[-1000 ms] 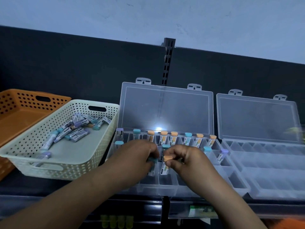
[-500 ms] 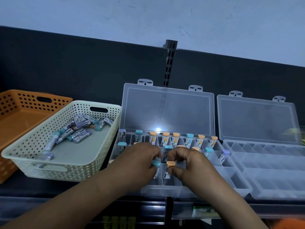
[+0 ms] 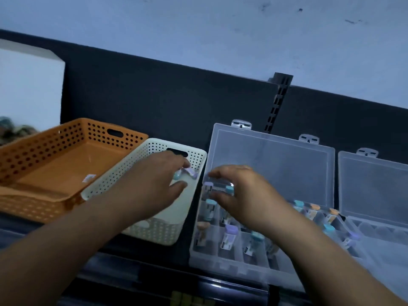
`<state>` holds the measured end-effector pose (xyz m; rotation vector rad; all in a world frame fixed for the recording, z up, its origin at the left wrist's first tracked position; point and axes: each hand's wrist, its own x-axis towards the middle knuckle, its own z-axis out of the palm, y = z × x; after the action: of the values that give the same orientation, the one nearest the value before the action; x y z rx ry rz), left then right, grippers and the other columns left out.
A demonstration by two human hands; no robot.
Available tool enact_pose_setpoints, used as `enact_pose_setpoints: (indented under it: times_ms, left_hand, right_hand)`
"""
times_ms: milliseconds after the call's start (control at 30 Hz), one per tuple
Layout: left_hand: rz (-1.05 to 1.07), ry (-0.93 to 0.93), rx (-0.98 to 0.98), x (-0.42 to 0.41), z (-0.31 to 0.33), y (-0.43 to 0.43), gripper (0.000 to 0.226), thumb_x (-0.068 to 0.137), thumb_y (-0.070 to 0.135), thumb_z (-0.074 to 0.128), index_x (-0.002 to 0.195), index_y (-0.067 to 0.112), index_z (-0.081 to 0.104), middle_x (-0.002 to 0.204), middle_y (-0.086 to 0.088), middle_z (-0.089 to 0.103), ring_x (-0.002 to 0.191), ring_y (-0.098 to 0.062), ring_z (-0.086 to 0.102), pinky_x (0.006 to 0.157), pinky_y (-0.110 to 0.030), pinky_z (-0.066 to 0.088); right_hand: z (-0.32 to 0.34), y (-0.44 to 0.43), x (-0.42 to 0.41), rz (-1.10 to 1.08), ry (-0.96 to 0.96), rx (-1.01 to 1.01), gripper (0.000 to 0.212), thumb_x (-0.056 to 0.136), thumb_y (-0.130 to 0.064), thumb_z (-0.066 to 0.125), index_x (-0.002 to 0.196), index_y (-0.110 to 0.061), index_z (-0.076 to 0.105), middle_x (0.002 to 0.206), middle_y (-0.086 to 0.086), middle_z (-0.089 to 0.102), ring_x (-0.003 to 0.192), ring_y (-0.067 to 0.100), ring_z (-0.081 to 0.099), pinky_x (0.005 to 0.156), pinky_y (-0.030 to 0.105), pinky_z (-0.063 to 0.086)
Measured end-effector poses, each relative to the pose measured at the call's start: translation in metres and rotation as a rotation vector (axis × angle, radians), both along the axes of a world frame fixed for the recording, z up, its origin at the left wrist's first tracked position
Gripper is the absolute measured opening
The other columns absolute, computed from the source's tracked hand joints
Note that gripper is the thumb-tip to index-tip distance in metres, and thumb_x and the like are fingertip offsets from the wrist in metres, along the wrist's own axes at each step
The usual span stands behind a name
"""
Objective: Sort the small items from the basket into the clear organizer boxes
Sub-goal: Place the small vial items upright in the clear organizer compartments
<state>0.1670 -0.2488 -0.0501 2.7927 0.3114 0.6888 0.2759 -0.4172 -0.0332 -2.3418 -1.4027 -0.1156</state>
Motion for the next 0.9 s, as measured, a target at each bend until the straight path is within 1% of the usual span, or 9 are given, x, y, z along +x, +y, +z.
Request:
enact_pose_setpoints:
  times_ms: [67, 200, 267, 367, 533, 633, 700, 800, 900]
  left_hand:
    - [0.086, 0.013, 0.040, -0.014, 0.000, 0.029, 0.037, 0.087, 0.036, 0.061, 0.123, 0.030, 0.055, 0.121, 0.008, 0.057, 0.108, -0.014, 0.053, 0.087, -0.032, 0.044]
    - [0.212, 0.109, 0.071, -0.039, -0.003, 0.076, 0.044, 0.088, 0.041, 0.060, 0.129, 0.028, 0.050, 0.131, 0.005, 0.052, 0.118, -0.016, 0.048, 0.096, -0.033, 0.041]
    - [0.245, 0.133, 0.056, -0.049, -0.007, 0.093, 0.045, 0.087, 0.043, 0.060, 0.129, 0.028, 0.051, 0.130, 0.006, 0.052, 0.118, -0.015, 0.047, 0.096, -0.032, 0.040]
    - [0.246, 0.159, -0.014, -0.056, -0.015, 0.106, 0.044, 0.087, 0.041, 0.062, 0.128, 0.028, 0.054, 0.128, 0.007, 0.055, 0.115, -0.014, 0.049, 0.092, -0.030, 0.041]
    - [0.247, 0.171, -0.144, -0.054, -0.025, 0.109, 0.047, 0.087, 0.039, 0.062, 0.131, 0.027, 0.052, 0.128, 0.005, 0.054, 0.117, -0.013, 0.049, 0.092, -0.025, 0.037]
    - [0.241, 0.152, -0.165, -0.056, -0.025, 0.110, 0.046, 0.088, 0.041, 0.061, 0.131, 0.027, 0.052, 0.123, 0.006, 0.053, 0.112, -0.012, 0.050, 0.087, -0.023, 0.036]
    - [0.234, 0.151, -0.175, -0.057, -0.025, 0.111, 0.045, 0.089, 0.041, 0.060, 0.131, 0.026, 0.053, 0.121, 0.005, 0.053, 0.111, -0.013, 0.050, 0.084, -0.022, 0.034]
    - [0.223, 0.150, -0.216, -0.058, -0.023, 0.111, 0.045, 0.089, 0.041, 0.060, 0.131, 0.026, 0.053, 0.121, 0.005, 0.053, 0.110, -0.013, 0.051, 0.083, -0.022, 0.035]
    - [0.216, 0.148, -0.225, -0.058, -0.021, 0.110, 0.045, 0.089, 0.041, 0.060, 0.131, 0.026, 0.053, 0.120, 0.005, 0.053, 0.109, -0.013, 0.051, 0.086, -0.023, 0.037]
  right_hand:
    - [0.000, 0.033, -0.004, 0.073, -0.044, -0.059, 0.043, 0.088, -0.033, 0.065, 0.130, -0.029, 0.056, 0.130, -0.010, 0.057, 0.122, 0.012, 0.046, 0.095, 0.021, 0.034]
    - [-0.009, 0.095, -0.012, 0.214, -0.055, -0.249, 0.055, 0.089, -0.036, 0.064, 0.141, -0.026, 0.045, 0.144, -0.004, 0.045, 0.130, 0.015, 0.043, 0.106, 0.026, 0.034]
    - [-0.015, 0.120, -0.017, 0.263, -0.048, -0.323, 0.059, 0.089, -0.037, 0.064, 0.143, -0.025, 0.043, 0.146, -0.002, 0.041, 0.132, 0.018, 0.042, 0.108, 0.031, 0.036]
    - [-0.024, 0.147, -0.024, 0.320, -0.034, -0.405, 0.062, 0.087, -0.041, 0.066, 0.142, -0.024, 0.043, 0.146, -0.001, 0.041, 0.129, 0.018, 0.044, 0.104, 0.030, 0.038]
    - [-0.039, 0.180, -0.034, 0.398, -0.022, -0.494, 0.040, 0.087, -0.040, 0.059, 0.120, -0.018, 0.058, 0.126, 0.007, 0.055, 0.119, 0.023, 0.050, 0.096, 0.041, 0.045]
    - [-0.043, 0.186, -0.037, 0.432, -0.078, -0.552, 0.047, 0.092, -0.046, 0.045, 0.130, -0.018, 0.051, 0.136, 0.006, 0.045, 0.127, 0.018, 0.039, 0.103, 0.040, 0.040]
    - [-0.043, 0.186, -0.036, 0.403, -0.086, -0.562, 0.048, 0.093, -0.043, 0.048, 0.135, -0.020, 0.045, 0.138, 0.003, 0.037, 0.122, 0.022, 0.044, 0.099, 0.039, 0.043]
    - [-0.042, 0.184, -0.038, 0.423, -0.091, -0.549, 0.047, 0.090, -0.040, 0.057, 0.132, -0.022, 0.048, 0.134, 0.001, 0.033, 0.110, 0.023, 0.052, 0.093, 0.036, 0.046]
    - [-0.044, 0.185, -0.038, 0.479, -0.119, -0.587, 0.042, 0.092, -0.035, 0.056, 0.133, -0.025, 0.052, 0.141, -0.001, 0.028, 0.110, 0.023, 0.053, 0.096, 0.036, 0.046]
